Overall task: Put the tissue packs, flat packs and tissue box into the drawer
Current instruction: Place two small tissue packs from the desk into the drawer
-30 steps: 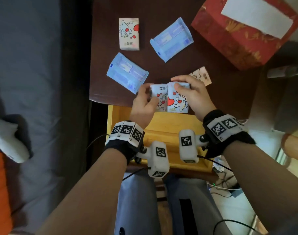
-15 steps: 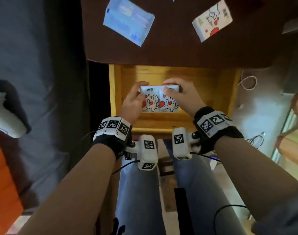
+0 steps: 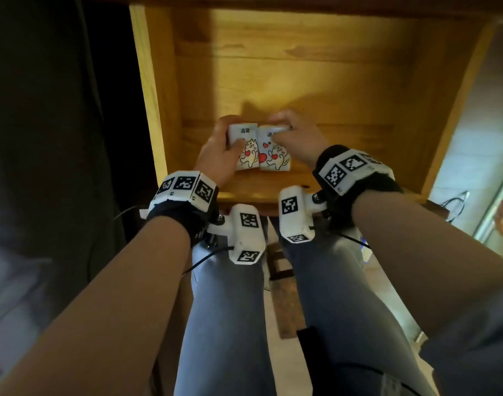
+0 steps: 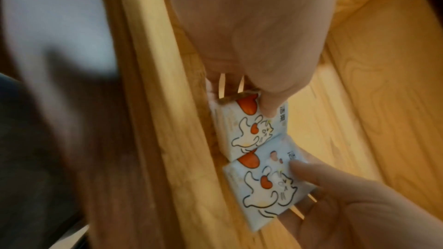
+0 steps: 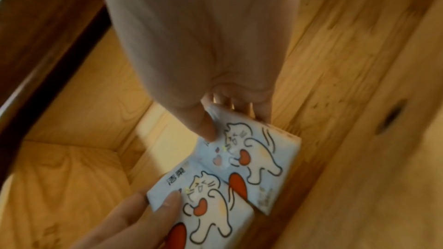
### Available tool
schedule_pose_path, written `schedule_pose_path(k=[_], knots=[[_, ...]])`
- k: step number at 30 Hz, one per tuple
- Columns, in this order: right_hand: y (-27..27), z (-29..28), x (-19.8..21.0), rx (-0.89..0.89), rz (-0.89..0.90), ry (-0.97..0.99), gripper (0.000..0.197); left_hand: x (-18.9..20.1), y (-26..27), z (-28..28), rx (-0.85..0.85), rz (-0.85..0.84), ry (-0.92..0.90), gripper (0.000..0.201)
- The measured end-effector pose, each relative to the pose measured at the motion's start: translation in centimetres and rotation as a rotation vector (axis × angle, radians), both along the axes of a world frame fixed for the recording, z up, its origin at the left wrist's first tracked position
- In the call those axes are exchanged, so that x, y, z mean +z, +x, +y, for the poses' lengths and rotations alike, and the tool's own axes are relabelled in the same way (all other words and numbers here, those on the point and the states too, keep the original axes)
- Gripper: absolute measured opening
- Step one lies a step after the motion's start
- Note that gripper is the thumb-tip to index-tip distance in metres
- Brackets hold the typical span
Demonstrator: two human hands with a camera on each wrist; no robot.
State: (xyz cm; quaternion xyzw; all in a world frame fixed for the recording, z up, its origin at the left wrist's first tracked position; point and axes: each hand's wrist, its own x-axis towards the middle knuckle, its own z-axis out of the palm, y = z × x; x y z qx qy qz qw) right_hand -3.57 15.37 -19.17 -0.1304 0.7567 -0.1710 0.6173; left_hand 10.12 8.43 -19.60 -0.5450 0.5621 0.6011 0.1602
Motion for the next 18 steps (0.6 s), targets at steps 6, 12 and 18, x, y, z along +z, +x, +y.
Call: schedule_pose_path(k=[6, 12, 18], knots=[[-0.3, 0.9, -1.6, -0.075, 0.259, 0.063, 0.039, -1.0, 0.2, 0.3, -0.191, -0.167, -0.116, 0.049], [0.2, 2.0, -0.2, -0.037, 0.382, 0.173, 0.037, 2.3, 1.2, 0.0, -0.183, -0.169, -0.209, 0.052], [1.8, 1.6, 0.9, -0.123, 0.319, 0.274, 0.049, 4.9, 3.2, -1.6, -0.025, -0.052, -0.33, 0.027]])
